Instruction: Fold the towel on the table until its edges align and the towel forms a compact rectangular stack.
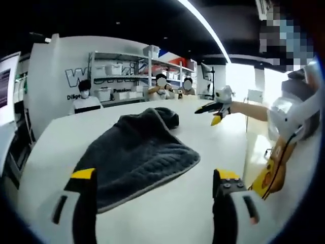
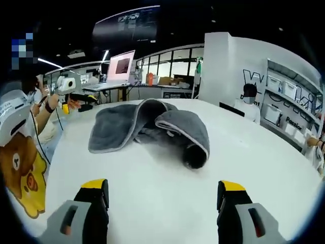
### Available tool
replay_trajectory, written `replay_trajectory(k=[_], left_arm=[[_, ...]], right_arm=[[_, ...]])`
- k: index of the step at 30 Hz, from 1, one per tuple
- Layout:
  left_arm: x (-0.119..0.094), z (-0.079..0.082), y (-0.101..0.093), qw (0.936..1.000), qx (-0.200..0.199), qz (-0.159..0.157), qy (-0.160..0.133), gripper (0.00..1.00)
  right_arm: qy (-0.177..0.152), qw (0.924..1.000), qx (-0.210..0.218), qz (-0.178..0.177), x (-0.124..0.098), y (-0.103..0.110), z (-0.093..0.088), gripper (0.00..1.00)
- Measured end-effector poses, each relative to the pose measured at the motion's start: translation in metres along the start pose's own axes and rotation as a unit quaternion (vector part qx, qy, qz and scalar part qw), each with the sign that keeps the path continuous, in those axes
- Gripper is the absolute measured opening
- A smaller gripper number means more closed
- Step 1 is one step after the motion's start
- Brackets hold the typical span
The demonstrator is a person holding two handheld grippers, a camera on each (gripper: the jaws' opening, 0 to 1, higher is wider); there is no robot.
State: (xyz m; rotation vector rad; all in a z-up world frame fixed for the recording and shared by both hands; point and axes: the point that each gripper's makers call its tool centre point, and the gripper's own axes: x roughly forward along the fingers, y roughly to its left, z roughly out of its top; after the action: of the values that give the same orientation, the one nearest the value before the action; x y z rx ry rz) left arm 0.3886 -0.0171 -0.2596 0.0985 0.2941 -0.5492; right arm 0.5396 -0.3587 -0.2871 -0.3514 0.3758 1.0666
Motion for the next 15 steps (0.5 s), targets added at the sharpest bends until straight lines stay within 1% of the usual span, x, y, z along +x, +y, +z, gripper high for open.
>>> replay_trajectory(k=[2, 4, 6, 8, 13, 15], left_arm=[[-0.001, -0.001, 0.001, 1.0, 0.0, -0.001, 0.003, 0.99], [-0.001, -0.001, 0.002, 1.0, 0.001, 0.0, 0.002, 0.99], [-0.002, 0.0, 0.003, 1.0, -0.001, 0.001, -0.002, 0.99], [-0.002, 0.001, 0.003, 1.0, 0.001, 0.001, -0.003, 0.99], [-0.001, 0.002, 0.0, 1.0, 0.002, -0.003, -0.003, 0.99], [0.0, 0.002, -0.002, 1.0, 0.003, -0.004, -0.003, 0.99]], right_arm=[[-0.014, 0.9999, -0.006, 0.005, 0.008, -0.003, 0.008, 0.81], [-0.024, 0.9995, -0.014, 0.013, 0.015, -0.002, 0.015, 0.75], [-0.025, 0.9993, -0.019, 0.02, 0.021, 0.001, 0.019, 0.7], [-0.027, 0.9986, -0.026, 0.036, 0.031, 0.008, 0.023, 0.65], [-0.028, 0.9972, -0.039, 0.057, 0.052, 0.019, 0.031, 0.53], [-0.029, 0.9964, -0.047, 0.065, 0.061, 0.024, 0.034, 0.5]])
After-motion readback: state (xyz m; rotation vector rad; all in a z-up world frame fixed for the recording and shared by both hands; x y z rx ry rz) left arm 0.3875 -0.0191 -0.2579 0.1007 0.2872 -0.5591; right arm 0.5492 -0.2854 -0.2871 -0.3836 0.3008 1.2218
